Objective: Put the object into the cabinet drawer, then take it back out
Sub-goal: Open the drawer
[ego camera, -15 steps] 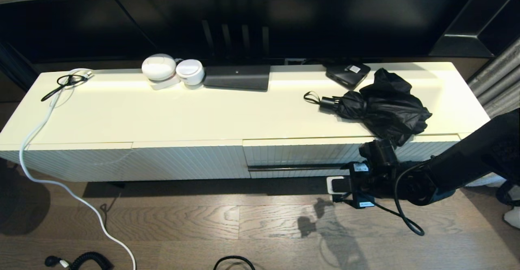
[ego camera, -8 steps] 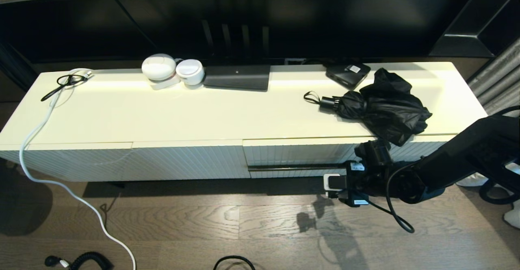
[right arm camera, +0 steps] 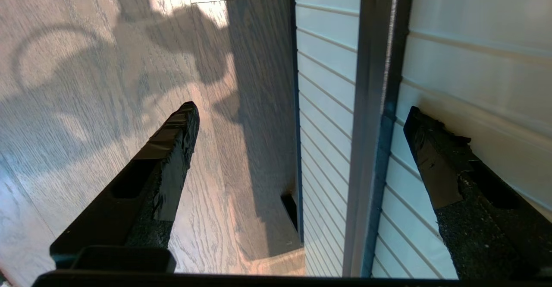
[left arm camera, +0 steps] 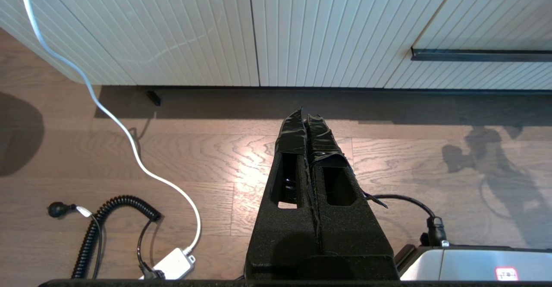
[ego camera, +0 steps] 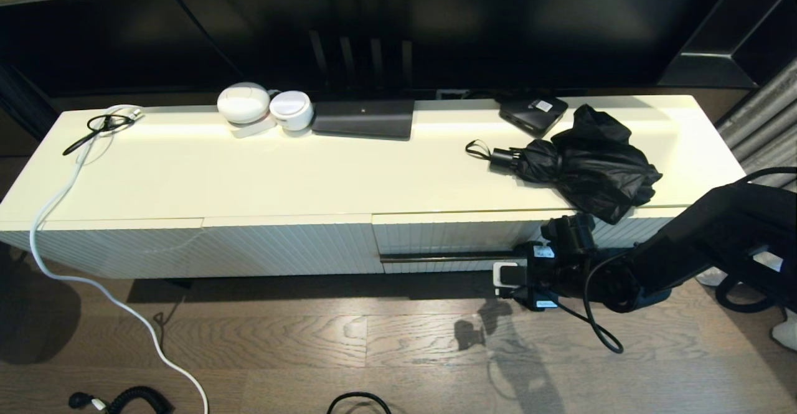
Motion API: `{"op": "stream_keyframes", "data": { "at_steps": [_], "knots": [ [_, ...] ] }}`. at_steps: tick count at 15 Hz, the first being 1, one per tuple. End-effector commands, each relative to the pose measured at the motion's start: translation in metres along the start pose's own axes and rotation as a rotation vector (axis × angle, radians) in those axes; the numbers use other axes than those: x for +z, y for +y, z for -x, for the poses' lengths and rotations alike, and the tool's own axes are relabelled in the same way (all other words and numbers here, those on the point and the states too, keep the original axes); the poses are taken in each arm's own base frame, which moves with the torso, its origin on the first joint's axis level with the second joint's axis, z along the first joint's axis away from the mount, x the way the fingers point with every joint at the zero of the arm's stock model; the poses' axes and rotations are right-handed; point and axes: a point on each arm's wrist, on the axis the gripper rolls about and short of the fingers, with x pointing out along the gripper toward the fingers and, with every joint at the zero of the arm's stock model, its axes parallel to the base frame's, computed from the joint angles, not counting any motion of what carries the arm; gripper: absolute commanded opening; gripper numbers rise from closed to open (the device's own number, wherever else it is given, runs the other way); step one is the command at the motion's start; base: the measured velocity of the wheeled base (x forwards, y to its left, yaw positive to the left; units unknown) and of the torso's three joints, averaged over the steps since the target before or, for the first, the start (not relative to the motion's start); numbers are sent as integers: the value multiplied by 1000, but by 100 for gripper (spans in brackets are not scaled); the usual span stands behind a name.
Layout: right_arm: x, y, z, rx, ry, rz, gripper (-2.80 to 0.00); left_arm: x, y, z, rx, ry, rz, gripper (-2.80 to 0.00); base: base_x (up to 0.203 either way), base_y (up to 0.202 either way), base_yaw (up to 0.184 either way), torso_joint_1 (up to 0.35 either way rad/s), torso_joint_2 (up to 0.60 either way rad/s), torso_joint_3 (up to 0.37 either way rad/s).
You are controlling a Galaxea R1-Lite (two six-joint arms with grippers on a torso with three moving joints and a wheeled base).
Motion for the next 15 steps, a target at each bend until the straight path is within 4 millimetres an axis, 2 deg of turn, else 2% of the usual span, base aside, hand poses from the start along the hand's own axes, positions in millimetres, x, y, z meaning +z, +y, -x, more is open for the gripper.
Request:
{"op": "stream_keyframes", "data": {
  "at_steps": [1,15],
  "knots": [
    [-1,2,-3,5,1,8,0,0,0,0,0,2,1,-280,0,0,0,0,0,0],
    [-5,10,-6,40,5,4,0,0,0,0,2,0,1,-280,0,0,0,0,0,0]
  ]
}}
